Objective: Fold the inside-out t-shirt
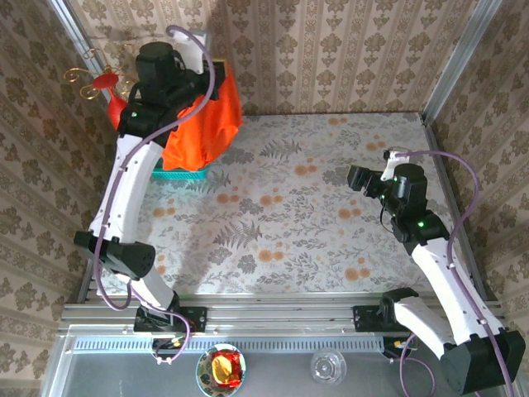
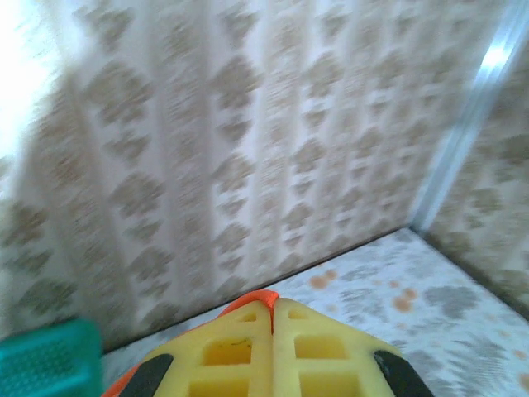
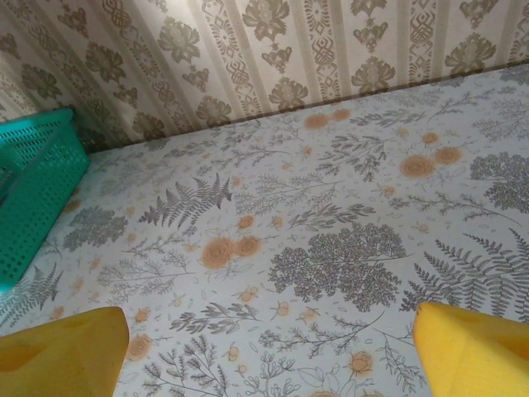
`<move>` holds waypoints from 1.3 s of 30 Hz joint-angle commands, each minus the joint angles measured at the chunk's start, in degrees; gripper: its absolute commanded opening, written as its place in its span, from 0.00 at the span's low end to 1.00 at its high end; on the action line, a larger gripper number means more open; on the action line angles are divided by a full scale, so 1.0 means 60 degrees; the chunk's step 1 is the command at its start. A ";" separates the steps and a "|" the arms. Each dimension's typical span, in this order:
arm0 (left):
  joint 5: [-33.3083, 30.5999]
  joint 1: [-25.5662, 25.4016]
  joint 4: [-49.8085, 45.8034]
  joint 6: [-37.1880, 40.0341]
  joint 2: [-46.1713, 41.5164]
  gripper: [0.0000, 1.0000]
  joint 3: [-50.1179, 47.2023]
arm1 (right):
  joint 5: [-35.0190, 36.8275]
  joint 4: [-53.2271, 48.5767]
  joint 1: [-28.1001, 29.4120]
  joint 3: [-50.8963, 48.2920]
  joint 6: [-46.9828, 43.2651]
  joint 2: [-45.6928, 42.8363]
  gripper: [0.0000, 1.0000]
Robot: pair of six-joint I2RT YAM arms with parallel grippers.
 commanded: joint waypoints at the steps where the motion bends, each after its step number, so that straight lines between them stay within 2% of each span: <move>1: 0.0759 -0.1076 -0.0243 0.0471 0.0329 0.00 0.0733 | 0.0173 -0.0449 0.0093 0.0422 0.0241 -0.0228 0.90; 6: 0.0647 -0.2321 -0.0034 0.0028 0.1080 0.03 0.0186 | 0.0464 -0.1041 0.0159 0.0662 0.0125 -0.0122 0.89; 7: 0.0747 -0.2487 0.0073 -0.0128 0.1233 0.07 0.0007 | 0.0555 -0.1218 0.0166 0.0709 0.0121 -0.0075 0.89; 8: 0.0859 -0.2673 0.0105 -0.0286 0.1431 0.17 -0.0114 | 0.0641 -0.1435 0.0180 0.0796 0.0125 -0.0009 0.89; 9: 0.0859 -0.2831 0.0080 -0.0462 0.1615 0.32 -0.0226 | 0.0739 -0.1660 0.0181 0.0879 0.0121 0.0042 0.89; 10: 0.0844 -0.2944 0.0042 -0.0593 0.1750 0.39 -0.0341 | 0.0823 -0.1829 0.0191 0.0934 0.0154 0.0082 0.88; 11: 0.0830 -0.3055 -0.0007 -0.0696 0.1876 0.41 -0.0489 | 0.0987 -0.2041 0.0195 0.0994 0.0200 0.0118 0.88; 14: 0.0690 -0.3203 -0.0006 -0.0995 0.1972 0.43 -0.1177 | 0.1317 -0.2480 0.0201 0.1042 0.0500 0.0165 0.86; 17: 0.0536 -0.3194 0.0195 -0.1139 0.1767 0.43 -0.2214 | 0.1167 -0.2553 0.0224 0.0948 0.0745 0.0206 0.85; 23: -0.0298 -0.2893 0.0530 -0.1212 0.0886 0.43 -0.4764 | 0.0175 -0.2750 0.0284 0.0910 0.1236 0.0860 0.80; 27: -0.0577 -0.2332 0.0679 -0.1862 0.0301 0.43 -0.6862 | -0.0681 -0.2980 0.0382 0.0939 0.1200 0.1491 0.76; 30: -0.0292 -0.1927 0.1247 -0.2428 -0.0020 0.43 -0.8462 | -0.1282 -0.3117 0.0552 0.0968 0.1119 0.1877 0.69; 33: 0.0064 -0.1669 0.1876 -0.2870 -0.0031 0.43 -0.9669 | -0.1189 -0.3108 0.0998 0.0875 0.1239 0.2127 0.67; 36: 0.0444 -0.1512 0.2176 -0.3222 0.0247 0.43 -1.0294 | -0.0454 -0.3160 0.1574 0.0807 0.1329 0.2573 0.66; 39: 0.0958 -0.1429 0.2243 -0.3380 0.0607 0.43 -1.0495 | -0.0768 -0.3331 0.1837 0.0808 0.1462 0.3059 0.64</move>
